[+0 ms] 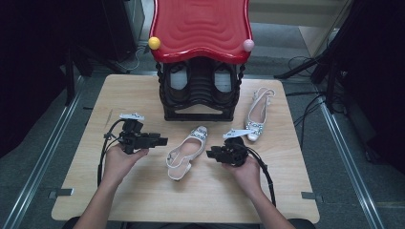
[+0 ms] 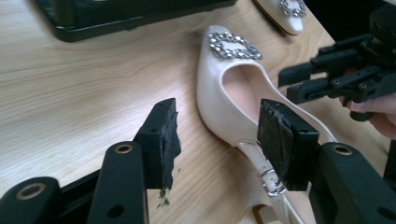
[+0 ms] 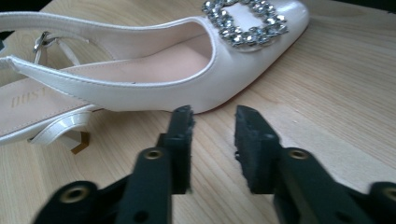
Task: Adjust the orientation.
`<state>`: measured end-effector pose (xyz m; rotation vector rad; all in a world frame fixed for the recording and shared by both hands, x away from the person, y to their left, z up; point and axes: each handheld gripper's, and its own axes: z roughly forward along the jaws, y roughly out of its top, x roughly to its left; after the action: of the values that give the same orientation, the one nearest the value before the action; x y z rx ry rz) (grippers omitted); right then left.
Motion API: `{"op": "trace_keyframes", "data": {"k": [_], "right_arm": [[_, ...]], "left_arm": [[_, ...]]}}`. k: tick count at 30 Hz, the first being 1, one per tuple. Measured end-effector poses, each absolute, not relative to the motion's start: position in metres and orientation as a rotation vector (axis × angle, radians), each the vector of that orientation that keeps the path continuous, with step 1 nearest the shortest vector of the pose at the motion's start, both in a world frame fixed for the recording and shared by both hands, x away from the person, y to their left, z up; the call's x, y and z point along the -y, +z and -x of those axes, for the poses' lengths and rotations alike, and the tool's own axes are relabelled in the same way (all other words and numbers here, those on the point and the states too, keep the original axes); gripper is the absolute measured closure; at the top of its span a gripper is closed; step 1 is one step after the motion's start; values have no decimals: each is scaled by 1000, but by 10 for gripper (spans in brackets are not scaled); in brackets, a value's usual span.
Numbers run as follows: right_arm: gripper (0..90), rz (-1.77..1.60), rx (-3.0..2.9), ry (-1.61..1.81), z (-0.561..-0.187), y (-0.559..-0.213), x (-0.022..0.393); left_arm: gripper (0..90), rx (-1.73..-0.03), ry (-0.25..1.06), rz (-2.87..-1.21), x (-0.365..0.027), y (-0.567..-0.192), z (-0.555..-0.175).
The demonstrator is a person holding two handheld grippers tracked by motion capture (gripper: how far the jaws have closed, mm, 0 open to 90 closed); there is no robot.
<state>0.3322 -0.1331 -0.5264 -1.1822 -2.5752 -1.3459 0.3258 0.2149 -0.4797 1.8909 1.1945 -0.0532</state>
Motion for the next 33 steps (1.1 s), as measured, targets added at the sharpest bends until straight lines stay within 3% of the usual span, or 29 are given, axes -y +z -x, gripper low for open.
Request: {"op": "trace_keyframes", "data": {"k": [5, 7, 33], "right_arm": [[884, 1145, 2587, -1323, -331, -527, 122], [897, 1132, 2599, -1330, -331, -527, 119], [889, 1102, 2644, -1279, -343, -531, 104]], "left_arm": [[458, -1223, -49, -1875, -222, -484, -326], [454, -1227, -46, -1876, -223, -485, -326], [420, -1267, -29, -1886, -233, -495, -314]]}}
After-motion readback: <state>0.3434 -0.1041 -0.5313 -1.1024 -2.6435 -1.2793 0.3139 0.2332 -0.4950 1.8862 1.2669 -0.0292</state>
